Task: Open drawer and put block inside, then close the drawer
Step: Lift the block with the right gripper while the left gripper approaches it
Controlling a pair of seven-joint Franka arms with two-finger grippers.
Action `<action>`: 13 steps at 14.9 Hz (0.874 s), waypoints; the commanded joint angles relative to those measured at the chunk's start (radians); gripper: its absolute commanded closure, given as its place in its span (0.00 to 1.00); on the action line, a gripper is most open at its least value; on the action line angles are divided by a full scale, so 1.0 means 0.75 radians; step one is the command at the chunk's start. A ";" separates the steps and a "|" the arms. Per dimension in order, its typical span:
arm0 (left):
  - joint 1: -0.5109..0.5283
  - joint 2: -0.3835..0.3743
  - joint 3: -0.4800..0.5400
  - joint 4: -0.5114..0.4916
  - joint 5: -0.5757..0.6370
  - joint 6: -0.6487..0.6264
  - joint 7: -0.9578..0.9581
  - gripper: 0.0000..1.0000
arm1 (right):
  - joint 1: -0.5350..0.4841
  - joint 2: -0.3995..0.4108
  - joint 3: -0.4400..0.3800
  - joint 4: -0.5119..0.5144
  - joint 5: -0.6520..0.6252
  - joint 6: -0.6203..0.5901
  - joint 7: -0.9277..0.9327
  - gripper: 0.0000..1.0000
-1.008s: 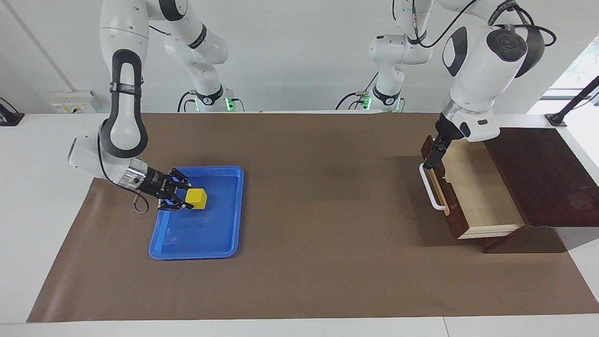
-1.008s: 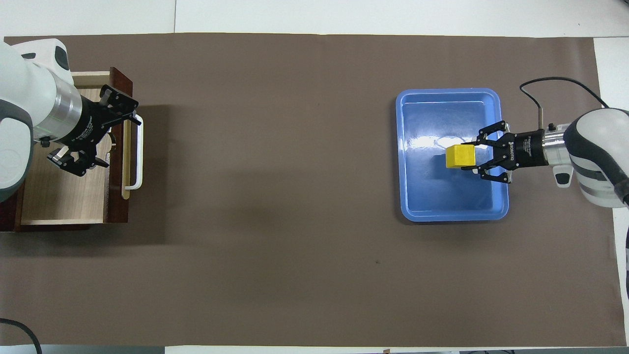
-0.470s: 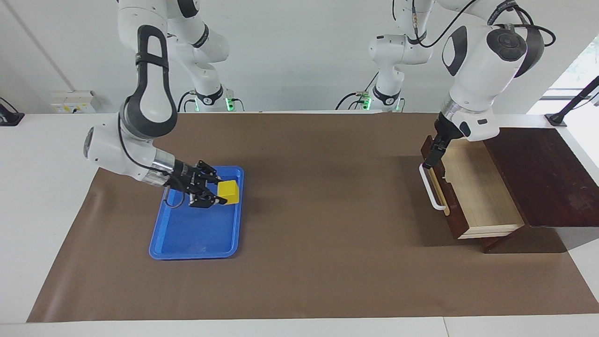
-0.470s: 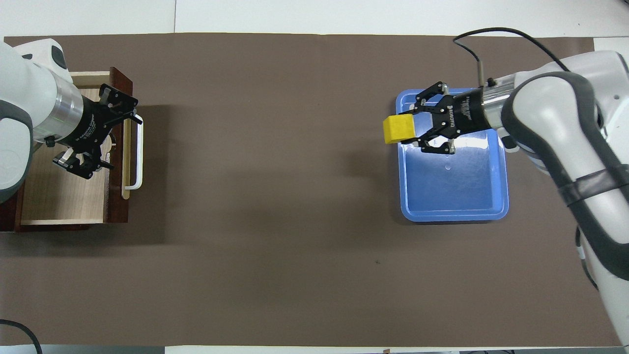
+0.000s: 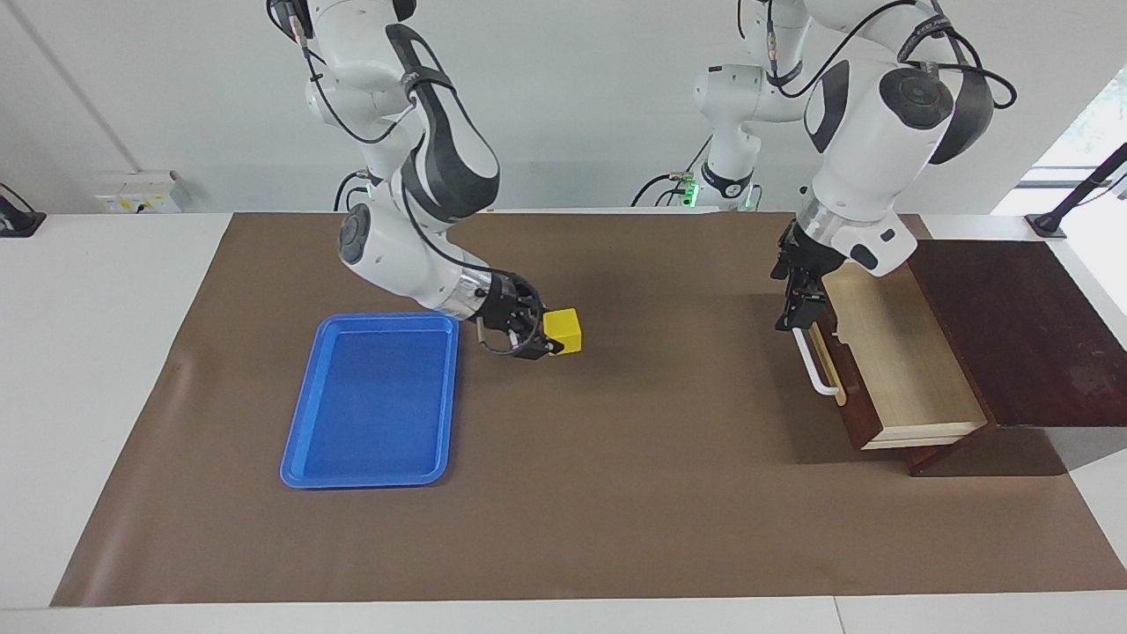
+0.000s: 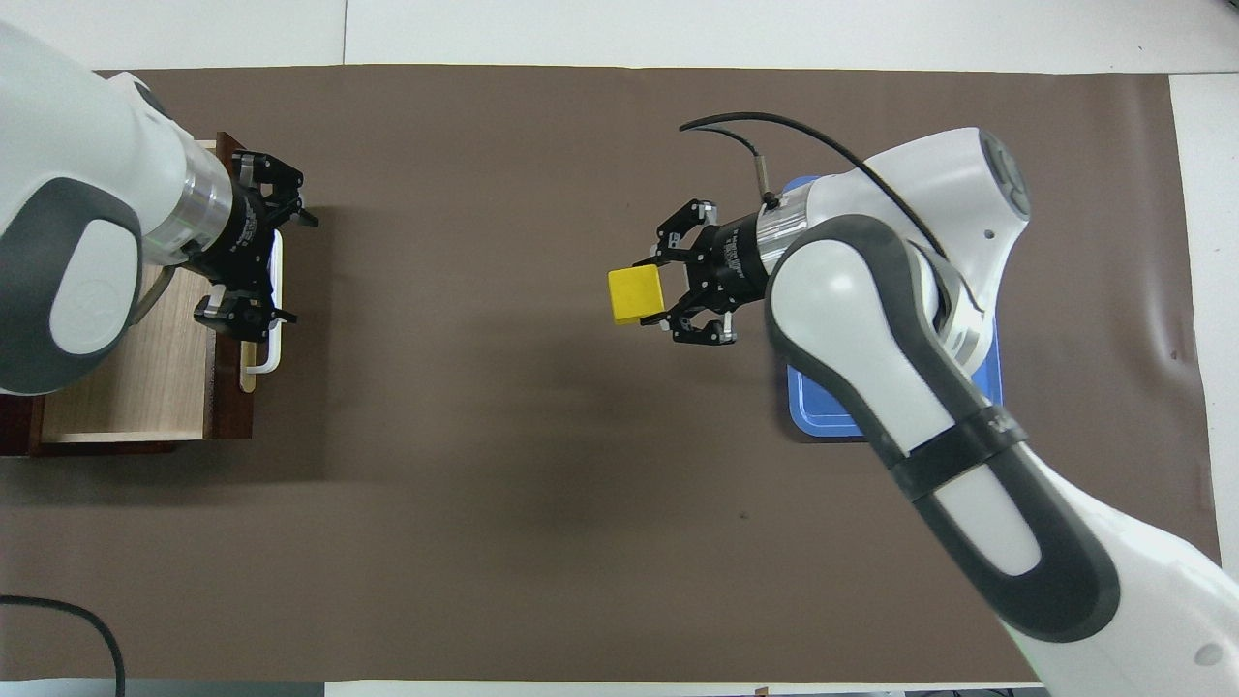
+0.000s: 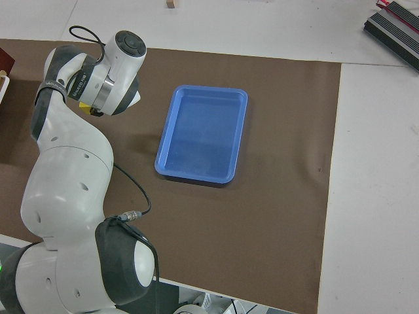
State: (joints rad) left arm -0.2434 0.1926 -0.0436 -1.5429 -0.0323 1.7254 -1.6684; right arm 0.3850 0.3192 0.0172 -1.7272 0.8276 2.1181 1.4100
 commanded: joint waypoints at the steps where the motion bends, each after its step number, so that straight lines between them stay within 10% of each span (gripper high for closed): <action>1: -0.090 0.217 0.021 0.275 -0.006 -0.067 -0.223 0.00 | 0.118 0.024 -0.007 0.053 -0.022 0.098 0.187 1.00; 13: -0.350 0.116 0.019 0.029 0.029 0.103 -0.653 0.00 | 0.156 0.084 -0.002 0.115 -0.109 0.203 0.421 1.00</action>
State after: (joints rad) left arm -0.4788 0.3355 -0.0434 -1.4309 -0.0246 1.7471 -2.1244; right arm 0.5068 0.3716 0.0070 -1.6578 0.7622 2.2547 1.7014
